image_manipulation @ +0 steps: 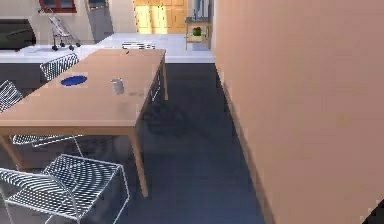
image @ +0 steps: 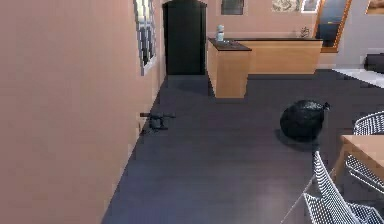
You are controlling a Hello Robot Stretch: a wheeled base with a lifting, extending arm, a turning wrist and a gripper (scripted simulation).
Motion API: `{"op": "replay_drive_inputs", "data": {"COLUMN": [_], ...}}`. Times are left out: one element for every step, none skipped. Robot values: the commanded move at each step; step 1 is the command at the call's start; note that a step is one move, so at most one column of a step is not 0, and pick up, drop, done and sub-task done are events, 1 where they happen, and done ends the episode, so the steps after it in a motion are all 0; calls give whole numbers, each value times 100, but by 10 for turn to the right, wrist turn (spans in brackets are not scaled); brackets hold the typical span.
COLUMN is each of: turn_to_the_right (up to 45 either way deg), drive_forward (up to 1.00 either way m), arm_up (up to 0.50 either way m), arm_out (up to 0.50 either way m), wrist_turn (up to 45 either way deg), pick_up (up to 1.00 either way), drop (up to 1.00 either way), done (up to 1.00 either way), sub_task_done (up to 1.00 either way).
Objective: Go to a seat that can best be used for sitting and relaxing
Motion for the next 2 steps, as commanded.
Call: {"op": "replay_drive_inputs", "data": {"turn_to_the_right": [450,0], "drive_forward": [0,0], "arm_up": [0,0], "arm_out": [0,0], "wrist_turn": [0,0], "pick_up": [0,0], "drop": [0,0], "done": [0,100], "sub_task_done": [0,0]}}
